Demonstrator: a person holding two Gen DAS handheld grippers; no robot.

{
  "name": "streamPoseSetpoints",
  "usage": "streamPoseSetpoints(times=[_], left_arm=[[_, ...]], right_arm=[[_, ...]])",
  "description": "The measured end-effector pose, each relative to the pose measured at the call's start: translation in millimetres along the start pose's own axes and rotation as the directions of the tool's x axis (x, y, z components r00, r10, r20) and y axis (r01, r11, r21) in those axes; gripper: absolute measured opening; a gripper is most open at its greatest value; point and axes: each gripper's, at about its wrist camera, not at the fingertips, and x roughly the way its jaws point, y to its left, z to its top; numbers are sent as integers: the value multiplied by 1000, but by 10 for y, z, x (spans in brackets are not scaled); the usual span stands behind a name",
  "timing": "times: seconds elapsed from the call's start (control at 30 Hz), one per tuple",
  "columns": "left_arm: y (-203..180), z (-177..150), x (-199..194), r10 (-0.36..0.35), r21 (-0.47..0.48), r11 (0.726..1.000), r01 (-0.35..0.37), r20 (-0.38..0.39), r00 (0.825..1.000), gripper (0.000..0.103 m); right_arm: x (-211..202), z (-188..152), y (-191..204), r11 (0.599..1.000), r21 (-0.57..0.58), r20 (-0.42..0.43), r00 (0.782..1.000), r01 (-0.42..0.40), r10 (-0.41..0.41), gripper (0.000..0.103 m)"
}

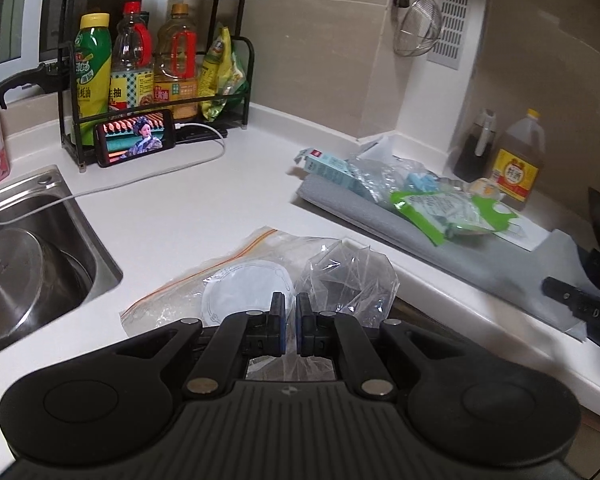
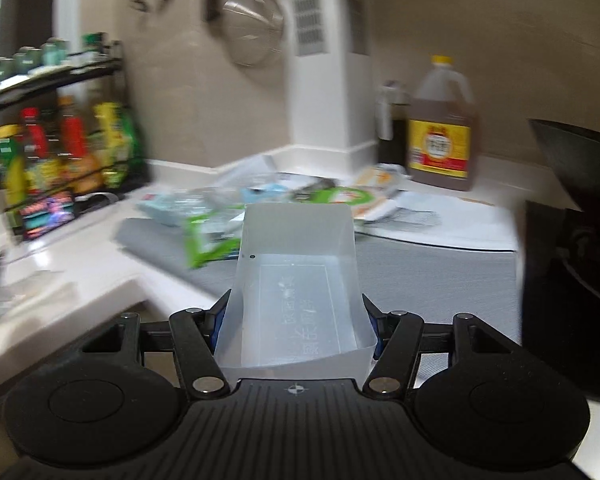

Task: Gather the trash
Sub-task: 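Lift the zip bag with the left gripper while the right carries the box toward the bin, then lower the zip bag into the trash bin and open the left gripper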

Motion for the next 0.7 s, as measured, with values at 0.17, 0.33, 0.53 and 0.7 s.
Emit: streamPoseSetpoints(times=[0.17,0.33,0.53,0.7], left_arm=[[-129,-229,-139,-29,17,999,29,-14,999,5],[-184,-505,-116,-44,8,999,45,-71,997,5],[-204,-797,11,-25,26,999,29,-151,988,5],[-220,-883,50,-30,31,999,36,-181,983,5]], right_arm=[[-178,-184,326,992,-36,-49,992,-117,115,63],[-202,-486,568,982,-60,-152,974,-177,166,63],[-161,-792,648,981,-66,-245,956,-183,162,63],[-148,-906,643,981,-60,-278,947,-186,163,63]])
